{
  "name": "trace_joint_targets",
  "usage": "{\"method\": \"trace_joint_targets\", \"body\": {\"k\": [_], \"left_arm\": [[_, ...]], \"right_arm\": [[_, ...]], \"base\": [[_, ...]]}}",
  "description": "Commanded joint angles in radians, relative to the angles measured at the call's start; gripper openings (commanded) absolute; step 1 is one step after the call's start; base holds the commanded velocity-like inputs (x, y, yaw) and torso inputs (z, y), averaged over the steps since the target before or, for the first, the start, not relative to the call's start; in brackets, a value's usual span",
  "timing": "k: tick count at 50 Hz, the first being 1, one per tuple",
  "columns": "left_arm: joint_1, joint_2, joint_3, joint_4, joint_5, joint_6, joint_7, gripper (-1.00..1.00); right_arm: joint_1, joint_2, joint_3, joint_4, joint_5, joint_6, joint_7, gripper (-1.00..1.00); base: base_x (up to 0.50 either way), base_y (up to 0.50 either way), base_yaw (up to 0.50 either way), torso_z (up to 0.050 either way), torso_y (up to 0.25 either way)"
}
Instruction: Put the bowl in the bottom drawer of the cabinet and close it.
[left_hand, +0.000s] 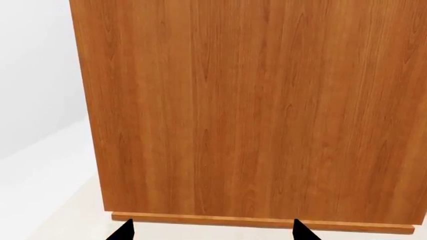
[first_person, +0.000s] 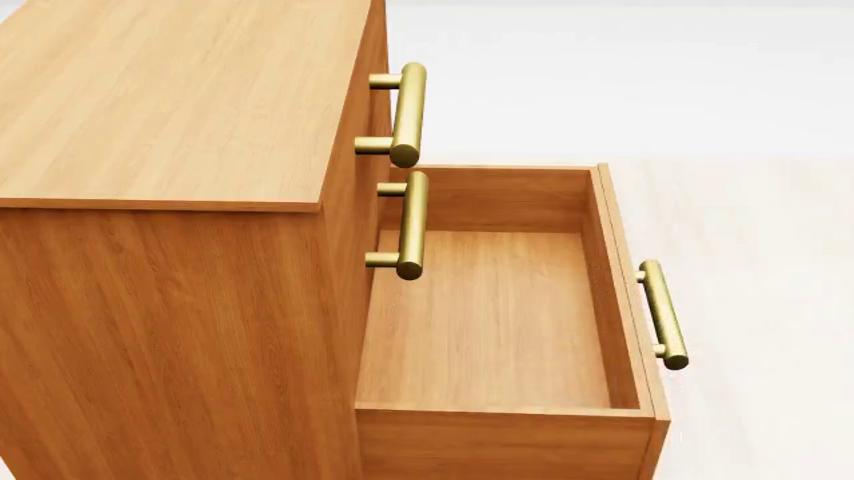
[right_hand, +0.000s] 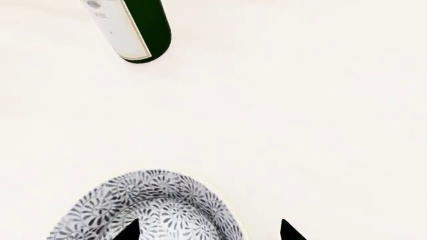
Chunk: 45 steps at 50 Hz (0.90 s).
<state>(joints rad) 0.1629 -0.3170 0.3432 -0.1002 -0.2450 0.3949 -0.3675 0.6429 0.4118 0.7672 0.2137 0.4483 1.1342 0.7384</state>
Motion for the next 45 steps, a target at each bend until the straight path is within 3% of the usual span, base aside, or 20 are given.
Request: {"method": "trace_joint_targets", "body": {"k": [1, 45], "left_arm": [[0.0, -0.003, 0.002, 0.002, -0.001, -0.001, -0.003, 1.0], [0.005, -0.011, 0.009, 0.002, -0.007, 0.008, -0.011, 1.0]], "right_arm": [[-0.001, -0.001, 0.02, 0.038, 0.007, -0.001, -0.005, 1.0], [0.004, 0.004, 0.049, 0.154, 0.021, -0.021, -0.038, 1.0]], "base": [[0.0, 0.0, 0.0, 0.0, 0.0], [0.0, 0.0, 0.0, 0.0, 0.0]]}}
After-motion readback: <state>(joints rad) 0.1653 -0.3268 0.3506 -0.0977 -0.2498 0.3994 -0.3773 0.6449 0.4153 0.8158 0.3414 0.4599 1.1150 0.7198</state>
